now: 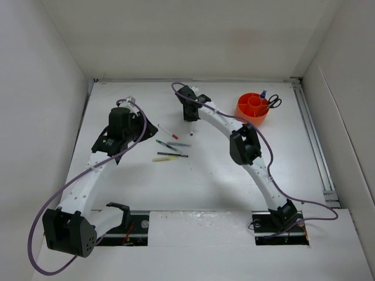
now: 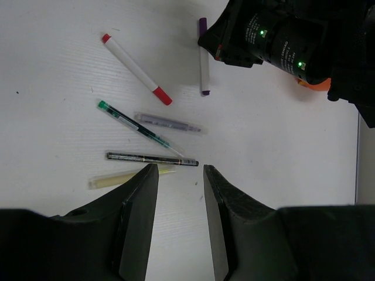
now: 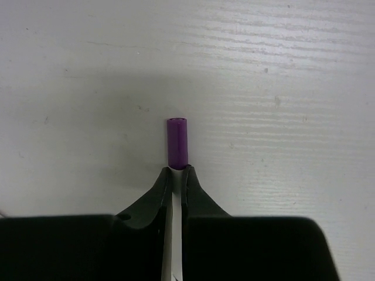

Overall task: Sort the stationery into containers
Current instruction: Pick up the pen from the center of the board, then place the pen in the storage box.

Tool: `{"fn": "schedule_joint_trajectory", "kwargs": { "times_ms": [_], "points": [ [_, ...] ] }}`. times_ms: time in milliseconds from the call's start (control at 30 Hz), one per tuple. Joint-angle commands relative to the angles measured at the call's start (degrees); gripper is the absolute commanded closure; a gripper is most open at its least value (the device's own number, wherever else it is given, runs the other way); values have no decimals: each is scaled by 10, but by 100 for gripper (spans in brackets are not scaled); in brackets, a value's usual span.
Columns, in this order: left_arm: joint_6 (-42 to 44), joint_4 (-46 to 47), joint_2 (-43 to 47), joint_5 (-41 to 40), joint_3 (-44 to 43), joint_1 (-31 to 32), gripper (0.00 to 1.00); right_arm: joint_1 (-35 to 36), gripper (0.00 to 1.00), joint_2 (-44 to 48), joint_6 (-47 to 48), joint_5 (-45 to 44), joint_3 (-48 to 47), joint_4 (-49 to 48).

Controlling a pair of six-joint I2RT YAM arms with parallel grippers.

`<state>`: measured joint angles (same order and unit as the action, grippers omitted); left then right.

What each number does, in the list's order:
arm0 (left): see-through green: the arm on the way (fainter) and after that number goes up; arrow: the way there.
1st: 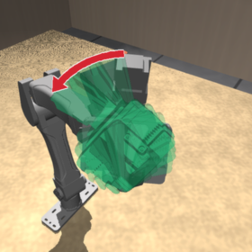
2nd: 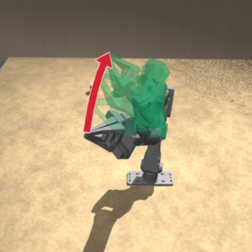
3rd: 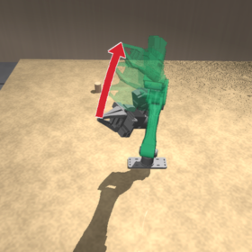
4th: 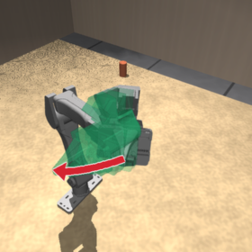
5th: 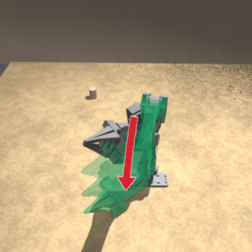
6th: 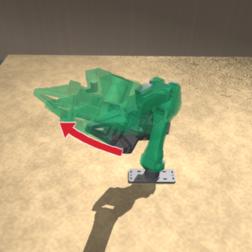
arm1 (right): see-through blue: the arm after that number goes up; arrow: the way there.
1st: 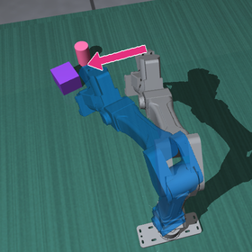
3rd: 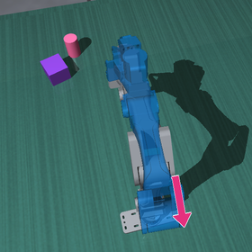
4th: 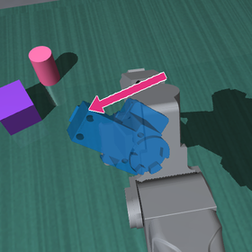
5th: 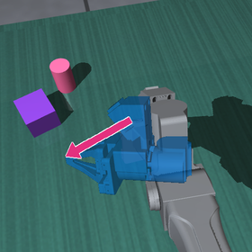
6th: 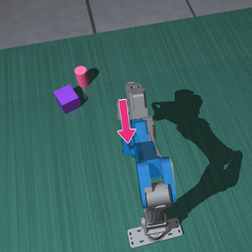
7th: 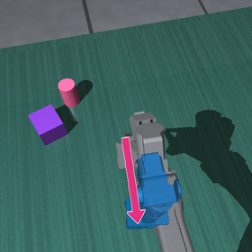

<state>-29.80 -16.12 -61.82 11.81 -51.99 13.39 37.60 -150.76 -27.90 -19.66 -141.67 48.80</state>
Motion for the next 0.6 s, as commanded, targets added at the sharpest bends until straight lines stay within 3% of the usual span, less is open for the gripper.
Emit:
{"fn": "schedule_joint_trajectory", "kwargs": {
  "times_ms": [0, 133, 300, 400, 567],
  "points": [
    [11, 7, 22, 5, 10, -2, 67, 4, 100, 28, 0, -15, 41, 40],
    [11, 12, 22, 16, 10, -2, 67, -27, 100, 103, -17, -1, 41, -7],
    [11, 12, 22, 16, 10, -2, 67, -127, 100, 224, -44, 58, 84, -121],
    [11, 7, 22, 16, 5, -2, 67, -173, 100, 289, -44, 17, 114, -180],
    [6, 7, 17, 16, 5, -2, 67, -228, 100, 295, -26, -79, 114, -236]
  ]
}}
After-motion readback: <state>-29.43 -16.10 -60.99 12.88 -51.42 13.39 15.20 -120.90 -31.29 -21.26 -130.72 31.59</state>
